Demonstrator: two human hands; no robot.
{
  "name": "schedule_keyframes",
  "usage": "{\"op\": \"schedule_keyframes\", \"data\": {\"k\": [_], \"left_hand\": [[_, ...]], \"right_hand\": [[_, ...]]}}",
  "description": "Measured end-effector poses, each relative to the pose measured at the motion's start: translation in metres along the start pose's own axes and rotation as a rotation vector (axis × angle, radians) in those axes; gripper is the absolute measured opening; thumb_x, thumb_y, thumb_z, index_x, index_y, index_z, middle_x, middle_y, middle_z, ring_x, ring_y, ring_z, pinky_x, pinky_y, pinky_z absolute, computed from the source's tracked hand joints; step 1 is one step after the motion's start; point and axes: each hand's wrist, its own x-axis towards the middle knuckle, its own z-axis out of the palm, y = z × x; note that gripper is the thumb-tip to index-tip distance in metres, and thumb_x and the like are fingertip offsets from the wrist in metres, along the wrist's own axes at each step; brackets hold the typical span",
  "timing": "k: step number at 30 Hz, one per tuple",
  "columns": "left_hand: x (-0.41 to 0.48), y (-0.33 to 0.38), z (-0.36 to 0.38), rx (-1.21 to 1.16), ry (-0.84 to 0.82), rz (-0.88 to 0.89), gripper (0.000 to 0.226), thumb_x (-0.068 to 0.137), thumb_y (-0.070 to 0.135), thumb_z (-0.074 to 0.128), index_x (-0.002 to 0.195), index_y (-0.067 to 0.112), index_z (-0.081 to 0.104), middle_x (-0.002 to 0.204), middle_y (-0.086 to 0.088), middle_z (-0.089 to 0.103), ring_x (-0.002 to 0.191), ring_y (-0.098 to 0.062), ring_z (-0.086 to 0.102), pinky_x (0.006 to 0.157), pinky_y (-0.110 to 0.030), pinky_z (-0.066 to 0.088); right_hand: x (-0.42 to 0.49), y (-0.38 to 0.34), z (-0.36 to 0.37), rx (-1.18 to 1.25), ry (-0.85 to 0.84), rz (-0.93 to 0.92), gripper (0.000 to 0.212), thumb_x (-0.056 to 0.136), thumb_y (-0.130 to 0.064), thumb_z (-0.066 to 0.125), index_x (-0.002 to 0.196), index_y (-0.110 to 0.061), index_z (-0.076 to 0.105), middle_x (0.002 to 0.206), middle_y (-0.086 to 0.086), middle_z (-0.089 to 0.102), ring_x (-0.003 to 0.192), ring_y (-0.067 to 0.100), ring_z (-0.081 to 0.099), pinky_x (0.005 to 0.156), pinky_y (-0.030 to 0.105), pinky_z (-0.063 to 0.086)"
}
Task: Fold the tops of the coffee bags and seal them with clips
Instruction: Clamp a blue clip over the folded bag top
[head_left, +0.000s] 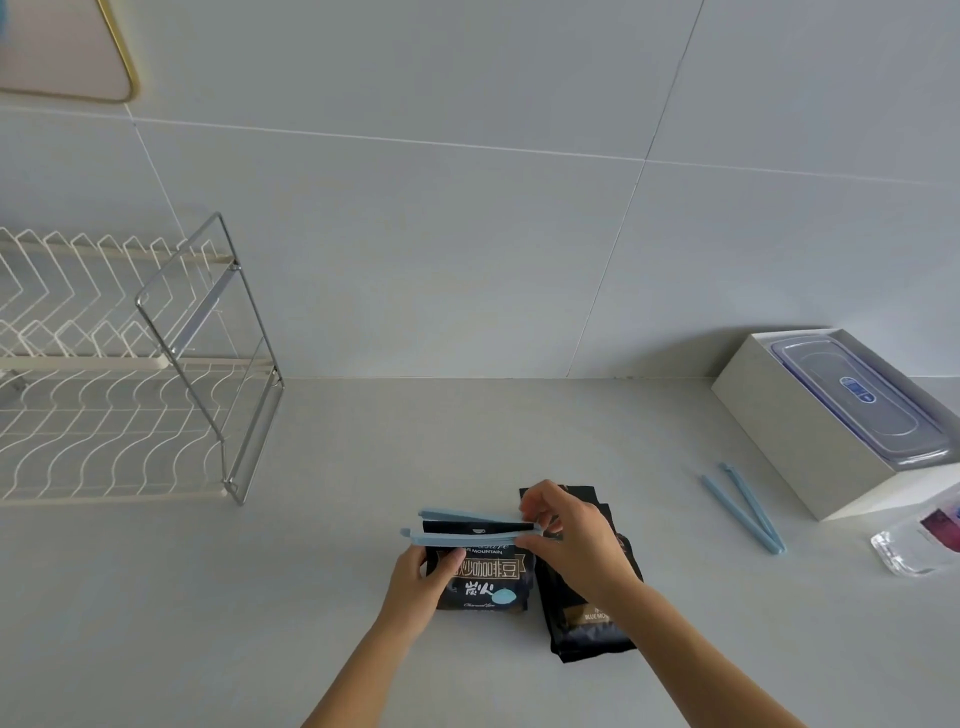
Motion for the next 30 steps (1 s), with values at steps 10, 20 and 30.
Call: {"op": "schedule_keyframes", "data": {"k": [10,20,30], "left_hand": [[0.001,0.003,-0.001,-0.029,-0.028,-0.013,0.020,0.086,0.023,0.063,0.105,0.023,0.060,0.100,0.003,0.069,0.088,-0.004,0.068,0.065,-0.017,0.055],[-0.003,0.009,0.003,0.090,-0.004,0.022,0.012,0.088,0.025,0.061,0.100,0.024,0.062,0.097,-0.004,0.069,0.093,-0.014,0.065,0.083,-0.034,0.055],[0.003,0.010,0.006,0.175,0.034,0.040,0.014,0.086,0.009,0.057,0.076,0.019,0.058,0.059,0.003,0.055,0.054,-0.009,0.049,0.048,-0.010,0.037]], "right_hand": [[0.017,-0.013,0.001,-0.191,-0.152,-0.127,0.045,0.081,-0.035,0.069,0.124,-0.030,0.056,0.099,-0.014,0.056,0.084,0.004,0.051,0.075,0.019,0.044],[0.037,-0.043,0.026,-0.376,-0.280,-0.215,0.040,0.084,-0.042,0.059,0.120,-0.024,0.055,0.110,-0.004,0.062,0.102,0.014,0.051,0.081,0.030,0.048],[0.035,-0.060,0.055,-0.331,-0.122,-0.203,0.035,0.087,-0.049,0.051,0.108,-0.022,0.059,0.105,-0.003,0.055,0.099,0.015,0.049,0.068,0.027,0.042]]}}
